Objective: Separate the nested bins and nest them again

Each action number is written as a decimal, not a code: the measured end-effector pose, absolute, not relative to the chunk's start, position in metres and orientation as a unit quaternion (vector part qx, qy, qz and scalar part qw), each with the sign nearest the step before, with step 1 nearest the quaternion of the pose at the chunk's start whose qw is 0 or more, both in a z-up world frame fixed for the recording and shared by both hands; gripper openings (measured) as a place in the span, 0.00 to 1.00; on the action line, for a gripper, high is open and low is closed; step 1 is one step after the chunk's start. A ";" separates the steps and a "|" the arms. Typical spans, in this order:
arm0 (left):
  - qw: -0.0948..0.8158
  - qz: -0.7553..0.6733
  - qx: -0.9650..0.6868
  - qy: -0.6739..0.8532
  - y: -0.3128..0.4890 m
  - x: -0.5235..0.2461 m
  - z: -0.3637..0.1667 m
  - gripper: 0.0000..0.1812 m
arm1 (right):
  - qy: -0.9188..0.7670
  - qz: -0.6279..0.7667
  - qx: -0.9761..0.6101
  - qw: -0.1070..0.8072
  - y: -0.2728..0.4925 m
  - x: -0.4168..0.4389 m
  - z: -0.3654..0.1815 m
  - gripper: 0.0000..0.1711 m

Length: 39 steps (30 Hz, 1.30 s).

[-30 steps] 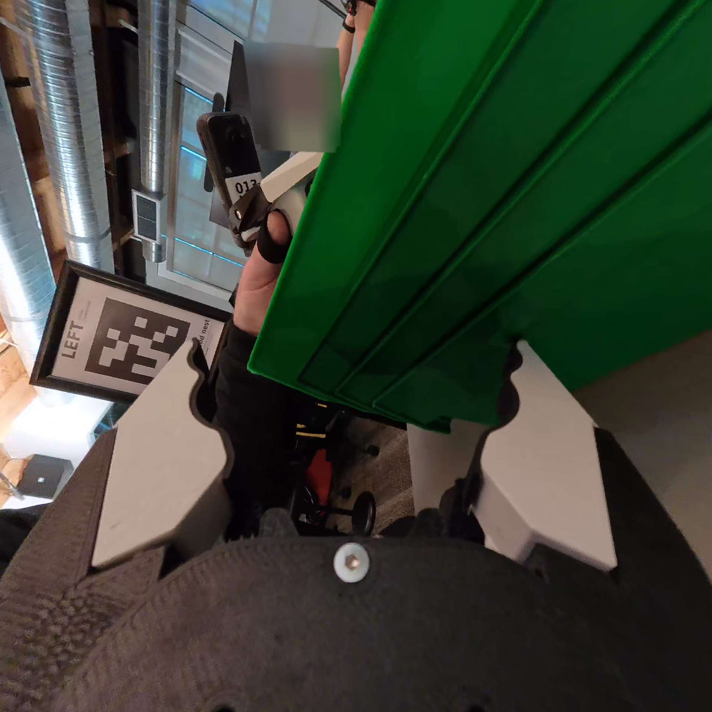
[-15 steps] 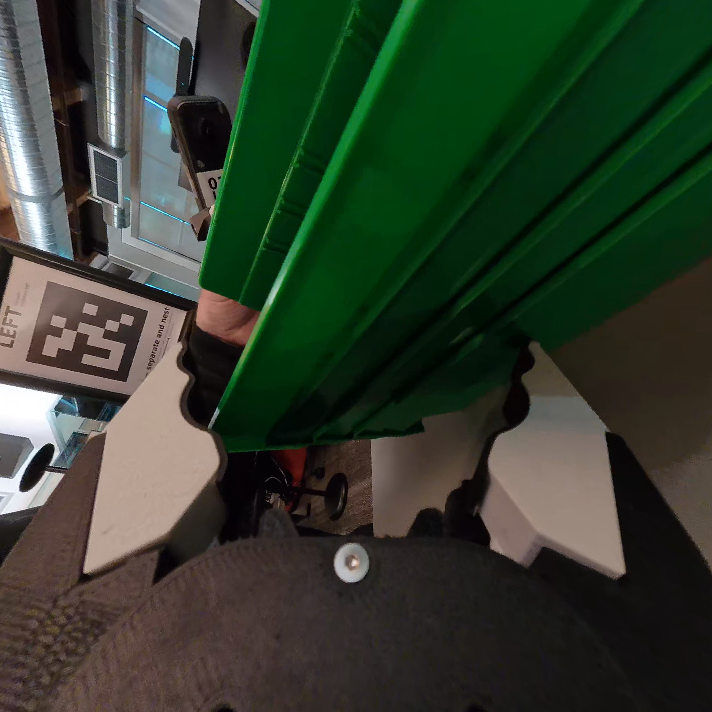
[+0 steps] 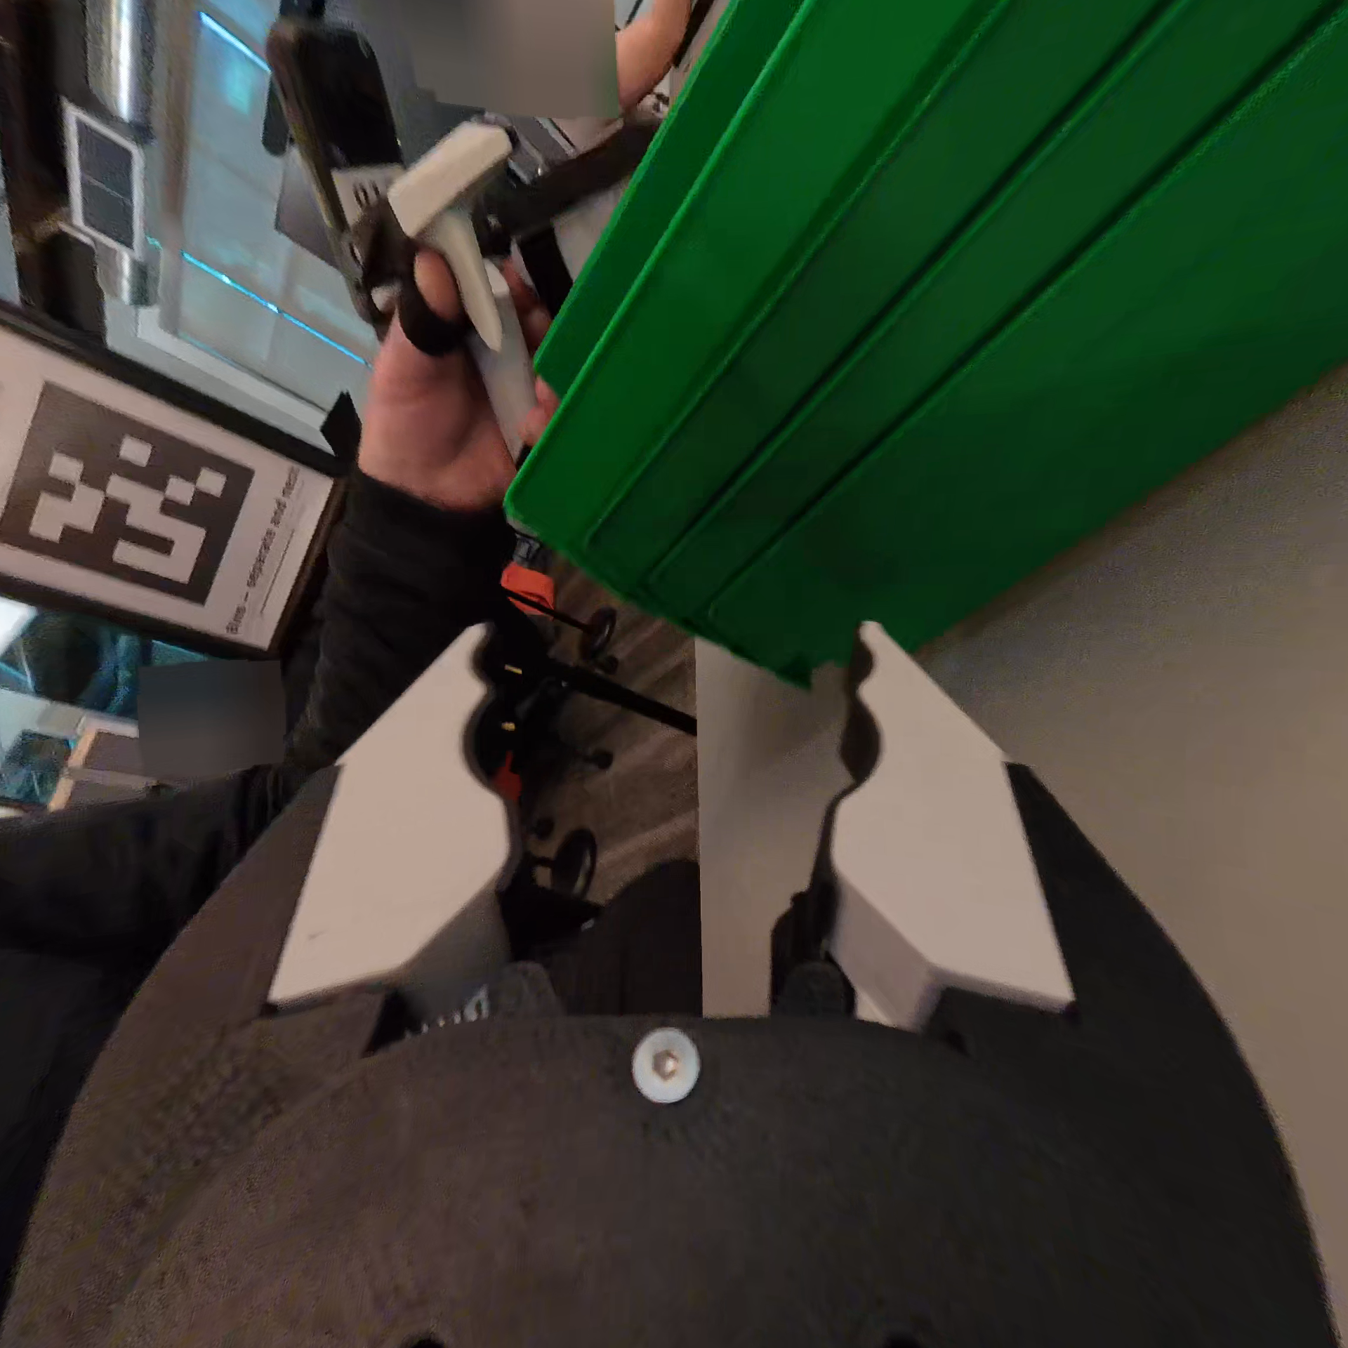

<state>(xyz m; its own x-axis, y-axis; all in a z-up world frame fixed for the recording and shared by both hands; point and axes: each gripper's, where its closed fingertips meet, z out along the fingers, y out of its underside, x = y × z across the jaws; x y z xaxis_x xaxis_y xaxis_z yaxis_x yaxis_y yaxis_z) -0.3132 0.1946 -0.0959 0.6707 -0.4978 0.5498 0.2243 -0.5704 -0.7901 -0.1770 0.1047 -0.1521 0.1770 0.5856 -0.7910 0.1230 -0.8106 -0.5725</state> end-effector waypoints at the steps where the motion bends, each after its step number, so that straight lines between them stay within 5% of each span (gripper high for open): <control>1: 0.456 -0.378 -0.799 0.102 0.193 -0.307 -0.090 0.49 | -0.248 0.590 -0.742 0.198 0.099 -0.165 -0.151 0.43; 5: 0.430 -0.302 -0.835 0.166 0.185 -0.264 -0.082 0.68 | -0.302 0.483 -0.790 0.227 0.084 -0.107 -0.173 0.26; 11: 0.362 -0.112 -0.896 0.231 0.197 -0.230 -0.117 0.86 | -0.363 0.221 -0.876 0.226 0.071 -0.006 -0.241 0.27; 18: 0.298 -0.063 -0.923 0.236 0.203 -0.233 -0.141 0.74 | -0.380 0.107 -0.895 0.210 0.053 0.046 -0.289 0.31; 24: 0.286 -0.078 -0.913 0.279 0.202 -0.240 -0.140 0.69 | -0.406 0.113 -0.876 0.233 0.051 0.035 -0.292 0.51; 39: 0.338 -0.119 -0.894 0.269 0.209 -0.245 -0.127 0.59 | -0.401 0.124 -0.871 0.256 0.052 0.034 -0.292 0.49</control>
